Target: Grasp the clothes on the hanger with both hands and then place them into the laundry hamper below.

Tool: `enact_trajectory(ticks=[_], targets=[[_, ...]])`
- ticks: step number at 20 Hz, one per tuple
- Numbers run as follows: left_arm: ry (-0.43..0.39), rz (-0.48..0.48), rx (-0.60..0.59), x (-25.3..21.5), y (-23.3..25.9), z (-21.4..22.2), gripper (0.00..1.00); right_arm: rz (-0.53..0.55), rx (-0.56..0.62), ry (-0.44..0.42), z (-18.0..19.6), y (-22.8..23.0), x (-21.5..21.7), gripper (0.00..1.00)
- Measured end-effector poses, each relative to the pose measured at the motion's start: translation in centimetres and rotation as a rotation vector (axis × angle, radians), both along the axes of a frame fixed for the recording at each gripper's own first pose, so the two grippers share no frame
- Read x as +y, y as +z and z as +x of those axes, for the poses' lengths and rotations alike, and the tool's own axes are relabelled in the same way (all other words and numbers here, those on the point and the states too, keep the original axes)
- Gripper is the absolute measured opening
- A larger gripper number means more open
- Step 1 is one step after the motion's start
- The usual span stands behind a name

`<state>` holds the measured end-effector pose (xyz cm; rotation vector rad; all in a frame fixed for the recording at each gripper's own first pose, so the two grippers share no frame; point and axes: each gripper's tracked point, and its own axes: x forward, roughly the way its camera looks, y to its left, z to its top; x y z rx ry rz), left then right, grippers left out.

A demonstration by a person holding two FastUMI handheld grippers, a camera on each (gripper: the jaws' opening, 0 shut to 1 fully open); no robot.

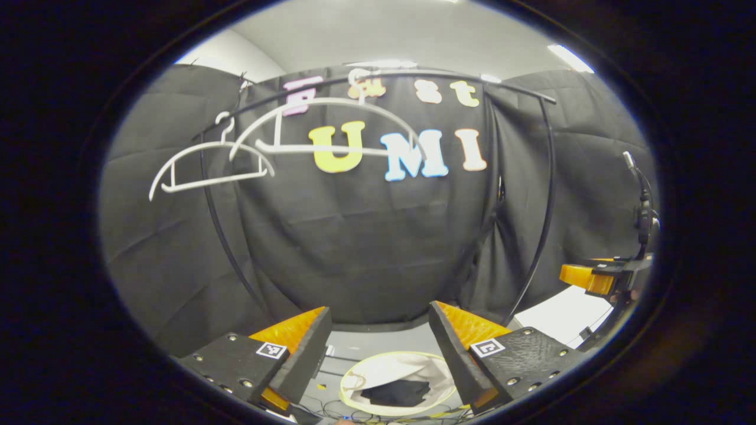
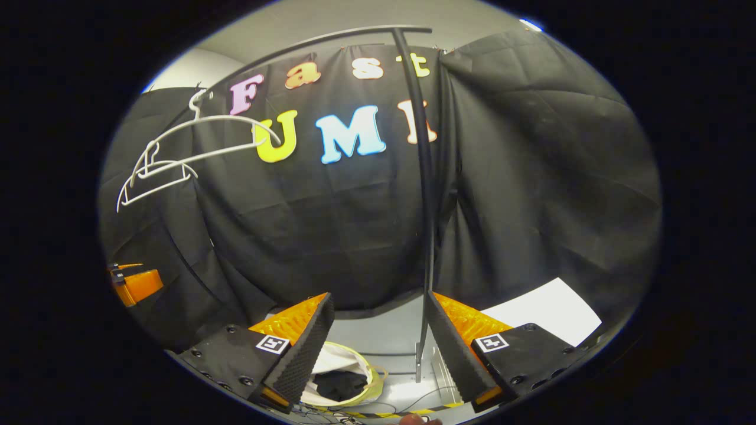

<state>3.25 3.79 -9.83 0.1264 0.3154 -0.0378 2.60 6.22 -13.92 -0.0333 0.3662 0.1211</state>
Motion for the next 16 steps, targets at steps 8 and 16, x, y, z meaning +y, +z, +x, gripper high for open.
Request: enact_trajectory(ticks=[8,16], targets=[[0.084,-0.093,-0.258,-4.8,12.5,-3.8,0.97,0.024,-0.265,0.036,0.5,9.4,-2.9,0.98],[0.203,-0.168,-0.413,-4.2,17.1,-9.8,0.96,0.008,-0.413,0.107,-0.6,14.2,-3.7,0.98]])
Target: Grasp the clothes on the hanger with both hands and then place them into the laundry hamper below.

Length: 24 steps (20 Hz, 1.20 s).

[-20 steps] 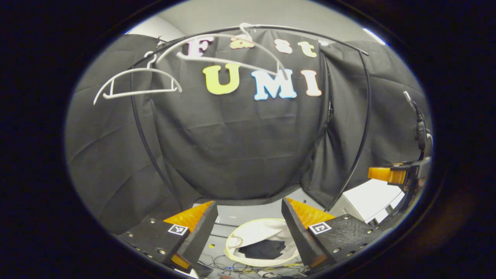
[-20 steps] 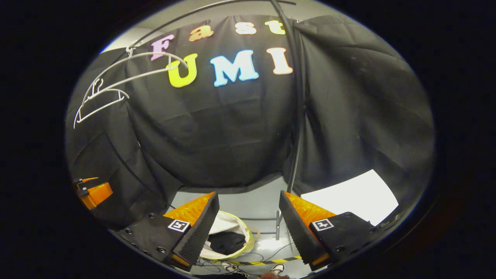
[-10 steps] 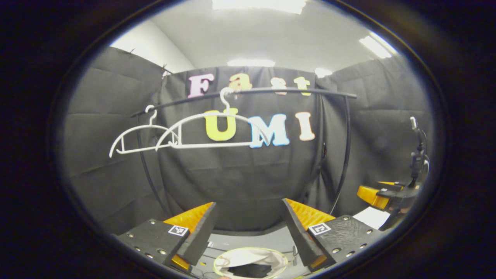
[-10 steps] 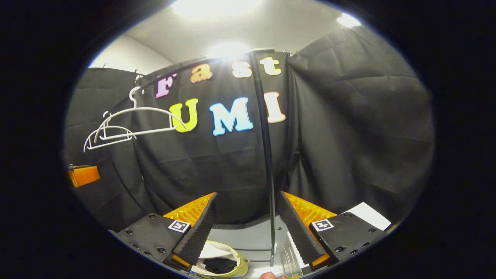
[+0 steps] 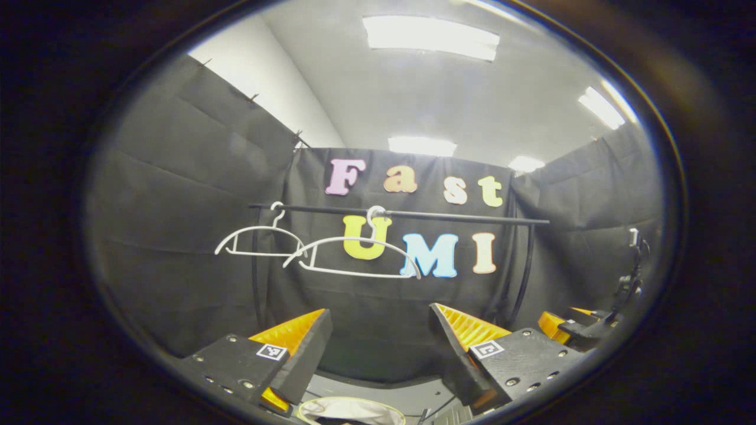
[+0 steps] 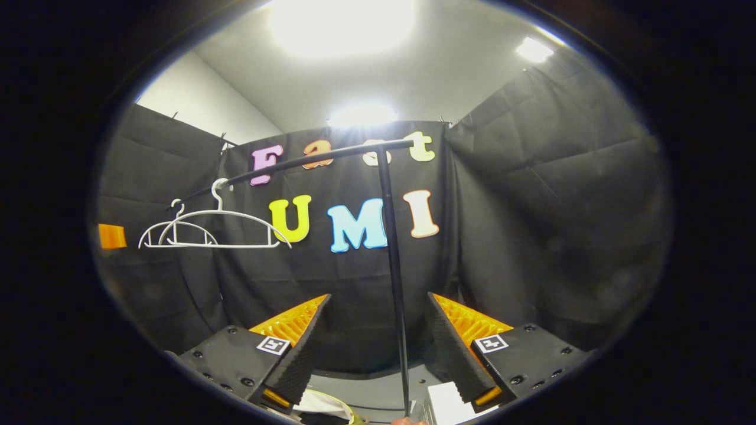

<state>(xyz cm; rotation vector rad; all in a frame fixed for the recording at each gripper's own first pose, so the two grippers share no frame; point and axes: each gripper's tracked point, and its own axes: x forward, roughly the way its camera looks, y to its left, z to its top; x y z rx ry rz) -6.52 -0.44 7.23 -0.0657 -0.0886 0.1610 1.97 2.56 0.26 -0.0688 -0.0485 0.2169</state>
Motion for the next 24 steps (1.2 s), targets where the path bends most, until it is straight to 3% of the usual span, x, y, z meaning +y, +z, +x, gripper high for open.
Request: enact_trajectory(ticks=[2,3,4,5,10,15,19,24], targets=[[0.036,0.010,0.015,1.3,-0.6,-0.8,0.96,-0.041,0.008,0.010,0.1,-0.9,0.5,0.92],[0.052,0.015,0.024,1.9,-1.0,-0.9,0.96,-0.053,0.026,0.024,0.2,-1.5,1.3,0.97],[0.064,0.019,0.031,2.4,-1.1,-1.2,0.96,-0.061,0.043,0.039,0.3,-2.0,2.2,0.92],[0.067,0.026,0.036,2.7,-1.3,-1.4,0.96,-0.067,0.055,0.049,0.3,-2.3,2.7,0.97],[0.049,0.102,0.081,3.4,-2.6,-0.4,0.96,-0.066,0.070,0.076,1.2,-3.0,5.4,0.98],[-0.034,0.121,0.104,3.1,-4.2,3.5,0.97,-0.051,0.046,-0.016,1.7,-2.1,4.3,0.97],[-0.101,0.096,0.058,2.2,-3.6,5.3,0.97,-0.027,0.039,-0.107,1.7,-2.3,1.9,0.97],[-0.125,0.145,0.058,3.5,-3.6,5.9,0.97,-0.009,0.045,-0.145,2.4,-2.7,2.5,0.97]])
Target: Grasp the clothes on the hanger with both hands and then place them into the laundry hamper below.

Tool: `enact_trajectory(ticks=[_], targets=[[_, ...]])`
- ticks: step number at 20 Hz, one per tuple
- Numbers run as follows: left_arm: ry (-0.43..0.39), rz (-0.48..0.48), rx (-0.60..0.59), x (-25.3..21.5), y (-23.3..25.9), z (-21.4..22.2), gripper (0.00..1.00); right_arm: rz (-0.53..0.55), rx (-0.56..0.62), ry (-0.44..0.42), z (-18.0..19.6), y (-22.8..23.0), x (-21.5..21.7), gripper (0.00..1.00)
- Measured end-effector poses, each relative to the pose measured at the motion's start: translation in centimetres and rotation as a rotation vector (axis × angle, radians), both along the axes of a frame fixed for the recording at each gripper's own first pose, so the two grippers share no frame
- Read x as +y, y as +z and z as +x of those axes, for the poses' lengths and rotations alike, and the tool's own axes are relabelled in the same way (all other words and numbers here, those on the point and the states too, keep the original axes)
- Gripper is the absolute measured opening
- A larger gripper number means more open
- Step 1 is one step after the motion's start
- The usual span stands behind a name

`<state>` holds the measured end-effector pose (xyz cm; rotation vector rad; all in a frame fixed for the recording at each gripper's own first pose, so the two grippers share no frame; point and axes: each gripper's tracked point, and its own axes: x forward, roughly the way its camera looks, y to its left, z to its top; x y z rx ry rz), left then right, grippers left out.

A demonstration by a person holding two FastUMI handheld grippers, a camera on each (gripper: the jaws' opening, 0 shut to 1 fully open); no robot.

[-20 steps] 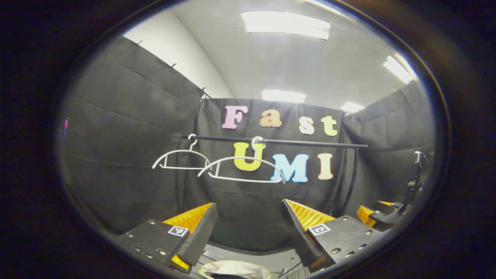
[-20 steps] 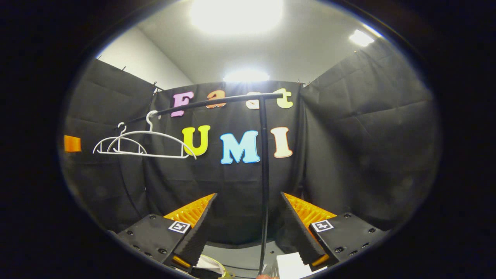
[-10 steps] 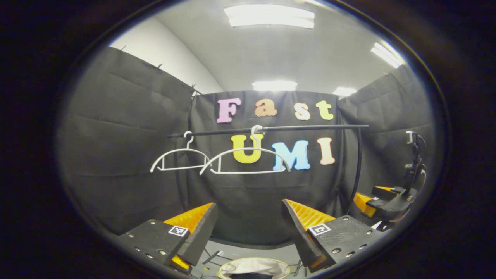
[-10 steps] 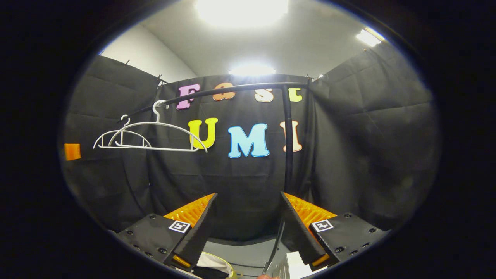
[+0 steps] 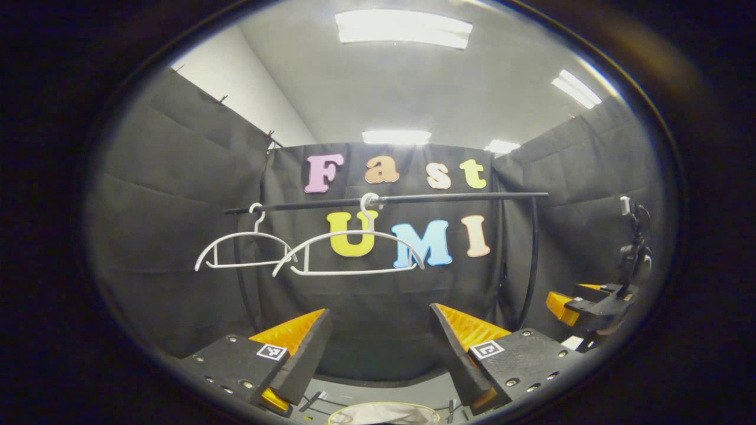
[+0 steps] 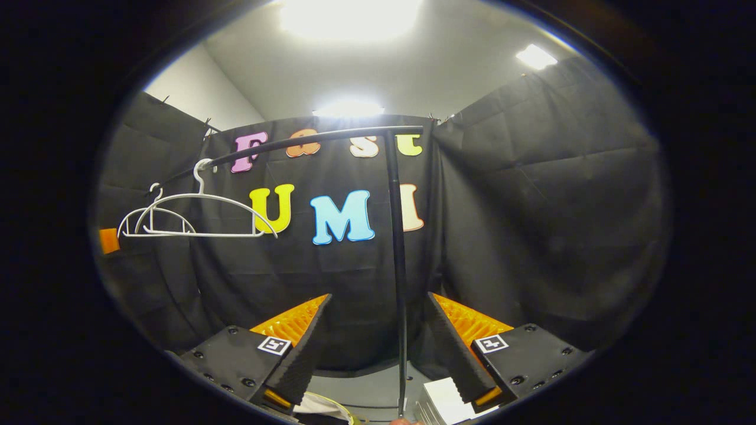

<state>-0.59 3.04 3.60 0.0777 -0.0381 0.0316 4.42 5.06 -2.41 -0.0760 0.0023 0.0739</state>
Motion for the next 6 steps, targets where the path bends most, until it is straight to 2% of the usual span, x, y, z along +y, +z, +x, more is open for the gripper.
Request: enact_trajectory(ticks=[6], targets=[[-0.015,-0.025,0.013,0.6,-1.5,0.1,0.96,-0.006,-0.006,0.002,0.5,0.3,2.0,0.97]])
